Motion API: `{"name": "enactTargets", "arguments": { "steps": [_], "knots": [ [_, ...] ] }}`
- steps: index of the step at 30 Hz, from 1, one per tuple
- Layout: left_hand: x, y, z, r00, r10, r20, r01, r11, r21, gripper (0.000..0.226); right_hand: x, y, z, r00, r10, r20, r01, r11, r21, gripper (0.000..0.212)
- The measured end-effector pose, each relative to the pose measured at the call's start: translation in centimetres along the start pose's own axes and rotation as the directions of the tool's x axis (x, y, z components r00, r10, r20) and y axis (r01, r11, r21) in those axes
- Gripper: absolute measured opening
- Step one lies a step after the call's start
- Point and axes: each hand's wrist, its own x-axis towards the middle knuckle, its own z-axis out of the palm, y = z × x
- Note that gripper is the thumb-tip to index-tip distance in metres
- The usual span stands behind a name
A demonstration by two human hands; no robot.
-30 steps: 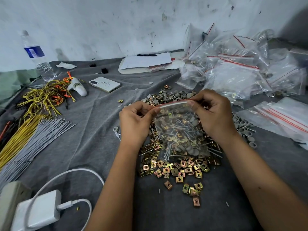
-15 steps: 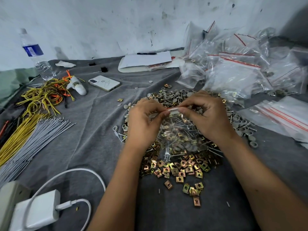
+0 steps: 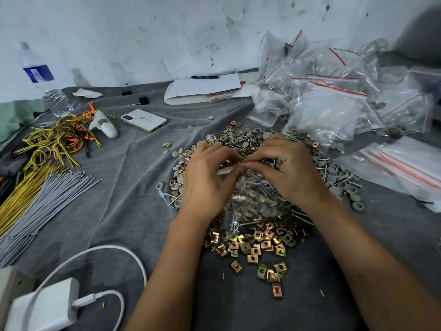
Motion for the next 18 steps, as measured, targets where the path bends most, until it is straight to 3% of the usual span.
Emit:
{"name": "enactTargets", "arguments": {
  "steps": [3,7,10,14,18],
  "knots": [
    [-0.1,0.2,0.0,1.000,-0.011,0.009,0.011,0.999,-0.041,0.011,-0.1,-0.1,0.4,0.998,0.029,0.050,-0.029,1.000,-0.006,0.023],
    [0.2,0.8,-0.4,0.997,-0.073,-0.011,0.071,0.992,-0.105,0.018,-0.2,-0.1,0.2,0.981,0.156,0.115,-0.155,0.988,-0.013,0.052],
    [0.7,1.0,-1.0,0.995,-0.095,0.023,0.097,0.980,-0.173,0.018,-0.2,0.0,0.1,0.977,0.144,0.161,-0.149,0.989,0.020,0.039],
    [1.9,1.8,-1.3,0.997,-0.061,0.050,0.066,0.992,-0.108,0.024,-0.3,0.4,0.3,0.967,0.147,0.206,-0.182,0.970,0.161,0.016],
    [4.2,3.0,-1.0,0.999,-0.024,0.024,0.026,0.996,-0.089,0.029,-0.4,0.1,-0.1,0.971,0.176,0.164,-0.217,0.934,0.284,0.015]
  ]
}}
